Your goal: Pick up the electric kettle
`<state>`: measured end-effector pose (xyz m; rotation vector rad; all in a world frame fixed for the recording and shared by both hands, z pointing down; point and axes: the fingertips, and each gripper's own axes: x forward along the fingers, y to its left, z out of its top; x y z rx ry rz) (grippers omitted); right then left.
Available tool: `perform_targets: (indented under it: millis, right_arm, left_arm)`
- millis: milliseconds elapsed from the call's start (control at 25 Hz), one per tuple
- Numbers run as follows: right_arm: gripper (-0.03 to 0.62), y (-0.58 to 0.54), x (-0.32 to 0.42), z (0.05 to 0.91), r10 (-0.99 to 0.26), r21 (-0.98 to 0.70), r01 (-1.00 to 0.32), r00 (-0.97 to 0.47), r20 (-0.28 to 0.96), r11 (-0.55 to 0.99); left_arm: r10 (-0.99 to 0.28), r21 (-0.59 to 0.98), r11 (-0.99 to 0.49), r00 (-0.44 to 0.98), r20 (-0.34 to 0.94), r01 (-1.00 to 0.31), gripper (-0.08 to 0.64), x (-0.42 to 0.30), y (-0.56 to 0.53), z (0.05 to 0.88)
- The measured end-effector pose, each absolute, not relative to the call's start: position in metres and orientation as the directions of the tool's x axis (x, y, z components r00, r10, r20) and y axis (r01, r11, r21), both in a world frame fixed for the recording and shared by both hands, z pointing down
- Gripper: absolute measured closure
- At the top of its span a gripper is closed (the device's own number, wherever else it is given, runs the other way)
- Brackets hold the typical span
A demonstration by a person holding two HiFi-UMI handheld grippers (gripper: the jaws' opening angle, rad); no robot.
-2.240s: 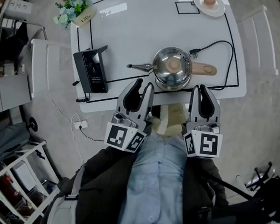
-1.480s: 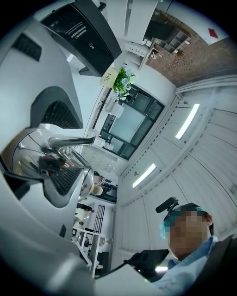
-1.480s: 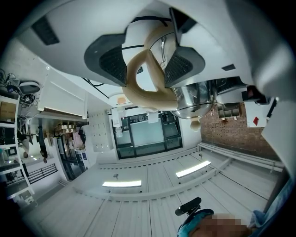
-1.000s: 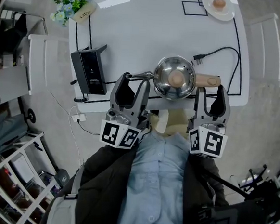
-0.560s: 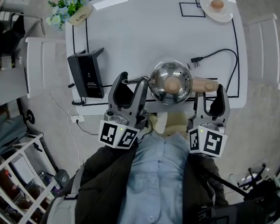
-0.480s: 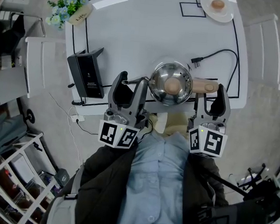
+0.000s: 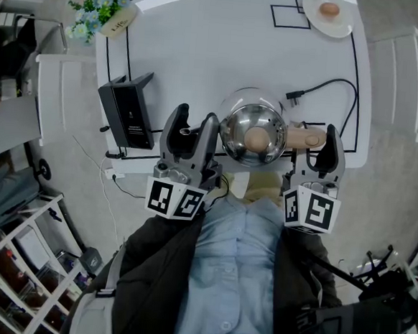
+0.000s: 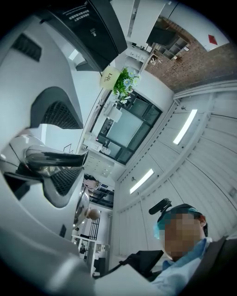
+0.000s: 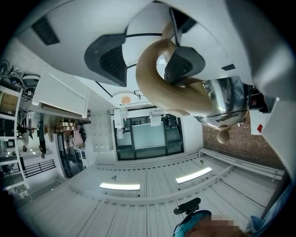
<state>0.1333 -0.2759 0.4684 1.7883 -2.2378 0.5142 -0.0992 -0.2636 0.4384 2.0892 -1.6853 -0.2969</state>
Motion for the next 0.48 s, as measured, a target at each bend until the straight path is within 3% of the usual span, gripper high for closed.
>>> perform_targets:
  millis: [480]
  right_arm:
    - [0.350,-0.299,0.130,0.473,-0.881,-0.132,-0.967,-0.253,0.398,0.218]
  left_arm:
    - [-0.970,0.471,-0.148,0.221,0.102,-0.869,0.307,-0.101,-0.283,0.441]
